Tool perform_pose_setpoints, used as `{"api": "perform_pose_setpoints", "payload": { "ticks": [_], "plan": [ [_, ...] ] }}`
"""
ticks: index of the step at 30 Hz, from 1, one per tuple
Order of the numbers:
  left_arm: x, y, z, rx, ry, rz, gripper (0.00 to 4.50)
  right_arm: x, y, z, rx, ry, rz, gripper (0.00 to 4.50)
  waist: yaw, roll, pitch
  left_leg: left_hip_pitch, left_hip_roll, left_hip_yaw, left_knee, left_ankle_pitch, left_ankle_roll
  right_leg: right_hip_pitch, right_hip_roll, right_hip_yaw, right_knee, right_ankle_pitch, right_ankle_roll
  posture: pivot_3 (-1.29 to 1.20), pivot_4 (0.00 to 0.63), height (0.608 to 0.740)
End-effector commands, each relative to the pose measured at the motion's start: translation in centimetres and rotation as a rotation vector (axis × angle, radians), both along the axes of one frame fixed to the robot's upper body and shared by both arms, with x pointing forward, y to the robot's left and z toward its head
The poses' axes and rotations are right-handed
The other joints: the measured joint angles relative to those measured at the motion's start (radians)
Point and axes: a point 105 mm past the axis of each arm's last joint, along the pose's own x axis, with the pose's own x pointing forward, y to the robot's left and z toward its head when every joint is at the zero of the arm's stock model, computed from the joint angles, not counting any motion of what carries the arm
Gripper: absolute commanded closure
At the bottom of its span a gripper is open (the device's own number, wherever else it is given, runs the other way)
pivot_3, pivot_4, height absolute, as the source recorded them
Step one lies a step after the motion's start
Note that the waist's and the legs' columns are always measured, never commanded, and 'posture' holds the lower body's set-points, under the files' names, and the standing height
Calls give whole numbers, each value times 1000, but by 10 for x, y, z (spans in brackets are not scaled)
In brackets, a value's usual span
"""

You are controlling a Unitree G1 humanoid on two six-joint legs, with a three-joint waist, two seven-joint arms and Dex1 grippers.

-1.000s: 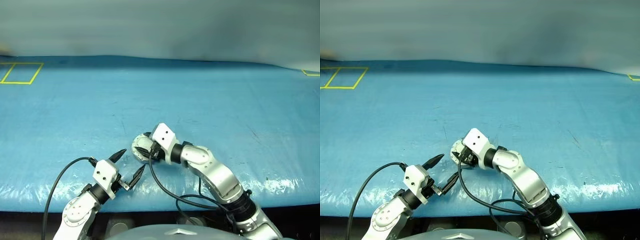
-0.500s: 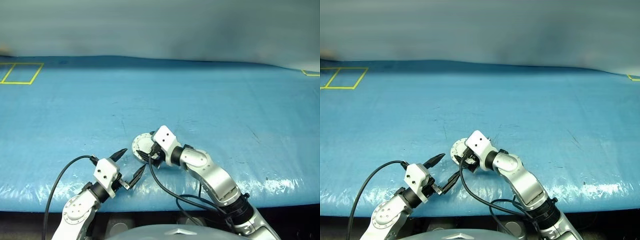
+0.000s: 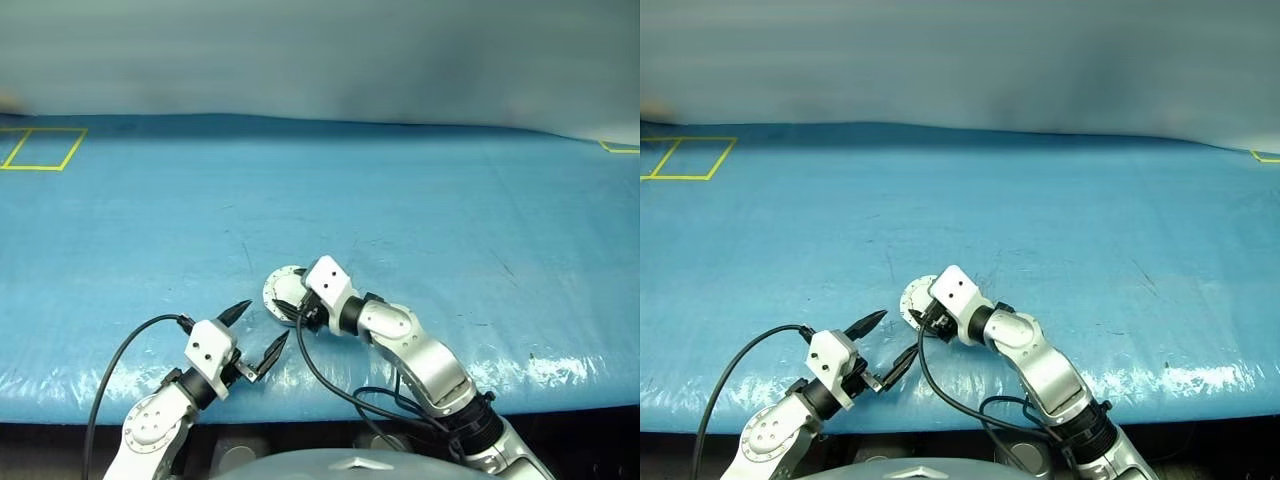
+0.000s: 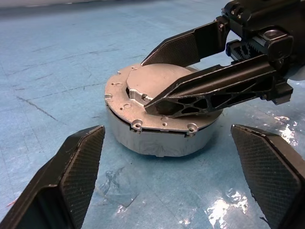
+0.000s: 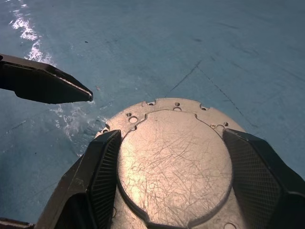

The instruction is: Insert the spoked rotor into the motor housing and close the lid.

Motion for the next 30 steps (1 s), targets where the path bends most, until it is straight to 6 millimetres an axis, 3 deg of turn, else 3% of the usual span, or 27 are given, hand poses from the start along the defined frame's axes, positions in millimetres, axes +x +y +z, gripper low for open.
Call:
{"api": "perform_pose_setpoints", "payload": {
  "ticks": [1,17,22,30],
  "plan": [
    [1,-2,14,-13,-56,0,0,2,1,-4,-22,-8,-19,1460,0,0,0,0,0,0,0,0,0,0,0,0,0,0,0,0,150,740],
    [2,-2,14,-22,-54,10,0,1,-7,-28,-205,148,-12,1460,0,-3,-3,1,0,0,0,0,0,1,0,0,0,0,0,0,150,740],
    [3,1,15,-18,-53,15,0,5,-16,-39,-324,103,-26,1460,1,-3,-6,2,0,0,0,0,0,1,0,0,0,0,0,0,150,740],
    [6,8,18,-27,-58,40,0,12,-21,-43,-302,126,-91,1460,4,-2,-14,3,0,1,0,0,0,2,-1,0,0,0,0,0,150,740]
  ]
}}
